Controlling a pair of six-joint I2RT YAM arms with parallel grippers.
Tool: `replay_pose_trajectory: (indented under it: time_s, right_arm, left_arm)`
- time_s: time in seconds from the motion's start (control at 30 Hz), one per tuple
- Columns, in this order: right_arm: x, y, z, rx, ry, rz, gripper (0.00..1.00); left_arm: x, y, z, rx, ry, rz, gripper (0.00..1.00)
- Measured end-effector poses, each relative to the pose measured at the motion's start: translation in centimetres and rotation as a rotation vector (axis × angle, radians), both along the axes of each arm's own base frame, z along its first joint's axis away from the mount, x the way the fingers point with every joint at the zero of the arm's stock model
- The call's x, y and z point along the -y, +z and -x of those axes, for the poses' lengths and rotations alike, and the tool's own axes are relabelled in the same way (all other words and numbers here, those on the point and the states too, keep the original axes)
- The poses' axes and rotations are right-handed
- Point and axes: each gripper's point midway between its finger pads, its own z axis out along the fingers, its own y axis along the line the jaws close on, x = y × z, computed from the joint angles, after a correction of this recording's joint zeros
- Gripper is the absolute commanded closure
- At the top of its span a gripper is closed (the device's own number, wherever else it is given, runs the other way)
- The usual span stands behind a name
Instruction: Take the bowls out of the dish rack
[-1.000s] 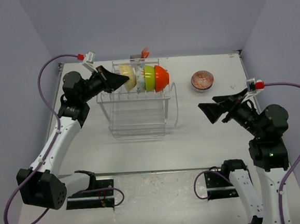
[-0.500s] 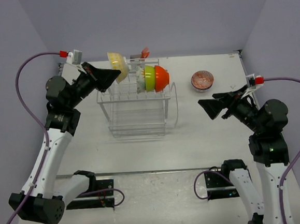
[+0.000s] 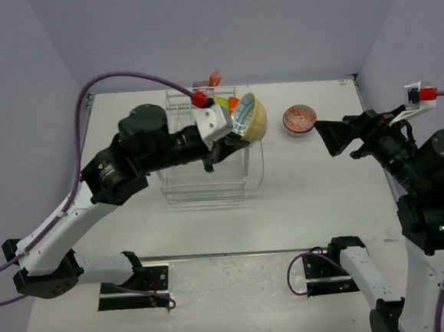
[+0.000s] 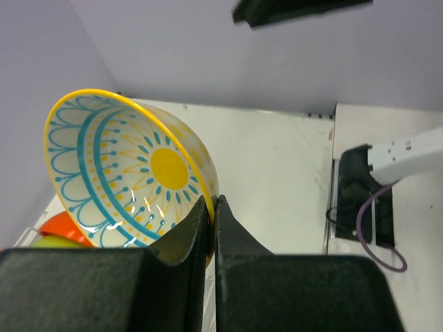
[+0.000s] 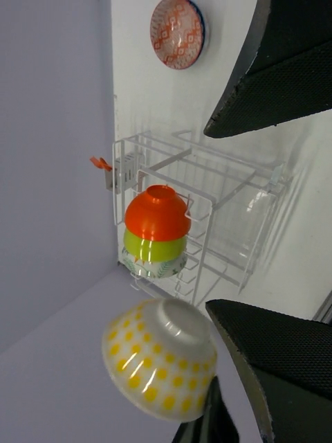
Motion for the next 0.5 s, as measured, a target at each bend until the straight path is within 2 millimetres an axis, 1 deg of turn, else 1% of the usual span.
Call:
replay_pose_trajectory:
  time_s: [0.03,0.1,0.13,0.17,0.2,0.27,0.37,0.43,0.5]
  right_arm:
    - [0.2,0.7,0.6,0.013,-0.013,0.016,0.01]
    - [0.7,1.7,1.6,0.027,-0.035,0.047,0.03]
    - [0.8,1.5,1.9,0.016,-0.040,0.066,0.05]
    - [1.0,1.8,2.3,0.016,-0.046,0.078,0.05]
    - [1.1,1.4,2.5,0.001,-0.048,0.094,0.05]
    - [0.9,0.1,2.8,-0.045,-0.030,0.119,0.08]
    - [0.0,-2.8,2.9,-0.149,0.035,0.161,0.13]
    - [-0.5,-5.1,2.6,-0.218,0.070,0.184,0.15]
    - [-1.0,-8.0,2.5,-0.303,0.105,0.209,0.19]
  left_arm:
    - [1.1,-0.8,0.9,0.015,-0.019,-0.042,1.00]
    - [3.4,-3.9,2.8,0.032,-0.064,-0.156,1.00]
    - [4.2,-5.5,3.6,0.036,-0.080,-0.213,1.00]
    - [4.8,-7.2,4.1,0.039,-0.087,-0.270,1.00]
    - [5.4,-9.0,4.7,0.047,-0.090,-0.334,1.00]
    - [6.1,-12.1,5.4,0.067,-0.091,-0.442,1.00]
    - [6.8,-16.6,6.5,0.115,-0.088,-0.607,1.00]
    - [7.1,-18.8,7.2,0.145,-0.100,-0.686,1.00]
    - [7.4,-20.3,7.9,0.175,-0.118,-0.741,1.00]
